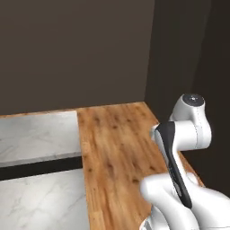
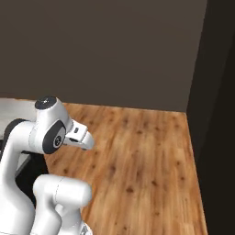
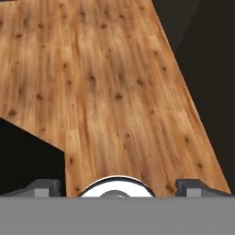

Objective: Take a sugar cube from the saucer and place it inside the coffee. Then, grab milk from the fridge and place it next to the coffee on the counter to sweeten the coffee.

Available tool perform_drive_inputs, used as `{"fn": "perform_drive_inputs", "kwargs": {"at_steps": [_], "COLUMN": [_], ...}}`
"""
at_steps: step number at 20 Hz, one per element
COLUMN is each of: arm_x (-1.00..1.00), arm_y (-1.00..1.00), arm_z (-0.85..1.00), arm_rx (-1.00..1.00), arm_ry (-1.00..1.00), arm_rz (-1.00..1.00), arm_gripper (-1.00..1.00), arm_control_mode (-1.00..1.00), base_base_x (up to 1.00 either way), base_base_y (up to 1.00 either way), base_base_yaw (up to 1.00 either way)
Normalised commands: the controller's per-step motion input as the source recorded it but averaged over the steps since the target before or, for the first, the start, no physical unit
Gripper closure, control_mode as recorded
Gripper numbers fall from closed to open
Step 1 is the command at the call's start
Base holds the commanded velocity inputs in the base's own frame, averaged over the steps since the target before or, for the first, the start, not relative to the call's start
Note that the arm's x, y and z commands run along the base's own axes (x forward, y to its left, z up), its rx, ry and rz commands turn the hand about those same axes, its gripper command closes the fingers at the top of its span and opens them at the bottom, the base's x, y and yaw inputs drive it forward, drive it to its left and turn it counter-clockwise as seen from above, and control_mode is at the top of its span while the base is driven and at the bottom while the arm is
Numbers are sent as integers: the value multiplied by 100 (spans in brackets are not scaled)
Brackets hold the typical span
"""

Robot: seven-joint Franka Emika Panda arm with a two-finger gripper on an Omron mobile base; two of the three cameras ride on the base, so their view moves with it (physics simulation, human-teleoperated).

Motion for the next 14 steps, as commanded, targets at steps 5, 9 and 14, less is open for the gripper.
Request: {"fn": "perform_drive_inputs", "kwargs": {"at_steps": [5,9,14], "arm_x": [0,0,0], "arm_y": [0,0,0], "arm_z": [0,0,0], "arm_rx": [0,0,0], "arm_ry": [0,0,0], "arm_rz": [0,0,0], "arm_gripper": [-100,-100,-100], "arm_control_mode": [100,100,100], "base_base_x": [100,100,100], "base_base_y": [-21,-36,-59], "base_base_yaw": [42,40,30]}}
